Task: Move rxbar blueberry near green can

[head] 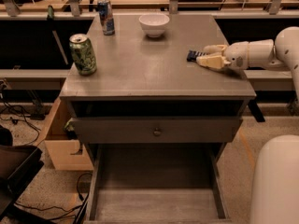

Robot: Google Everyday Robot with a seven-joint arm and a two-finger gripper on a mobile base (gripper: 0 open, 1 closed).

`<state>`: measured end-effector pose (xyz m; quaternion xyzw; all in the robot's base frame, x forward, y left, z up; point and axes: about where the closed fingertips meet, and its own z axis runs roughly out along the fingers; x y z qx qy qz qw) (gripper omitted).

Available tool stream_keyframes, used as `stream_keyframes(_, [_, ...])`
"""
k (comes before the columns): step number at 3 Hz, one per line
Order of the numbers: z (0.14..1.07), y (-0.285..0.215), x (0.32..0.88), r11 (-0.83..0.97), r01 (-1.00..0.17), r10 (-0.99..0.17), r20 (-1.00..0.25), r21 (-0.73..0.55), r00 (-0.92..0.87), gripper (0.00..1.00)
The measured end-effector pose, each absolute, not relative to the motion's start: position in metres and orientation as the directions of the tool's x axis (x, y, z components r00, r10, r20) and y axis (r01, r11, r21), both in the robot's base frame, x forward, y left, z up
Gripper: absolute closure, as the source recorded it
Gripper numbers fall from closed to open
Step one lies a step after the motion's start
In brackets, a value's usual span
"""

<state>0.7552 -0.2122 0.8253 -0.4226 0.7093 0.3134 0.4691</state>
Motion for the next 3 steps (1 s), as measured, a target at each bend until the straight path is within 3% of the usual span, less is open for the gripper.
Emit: stream_keyframes(3, [0.849, -0.201, 0.752, 0.46, -0.888, -0.344, -0.923, -0.006, -0.172, 1.0])
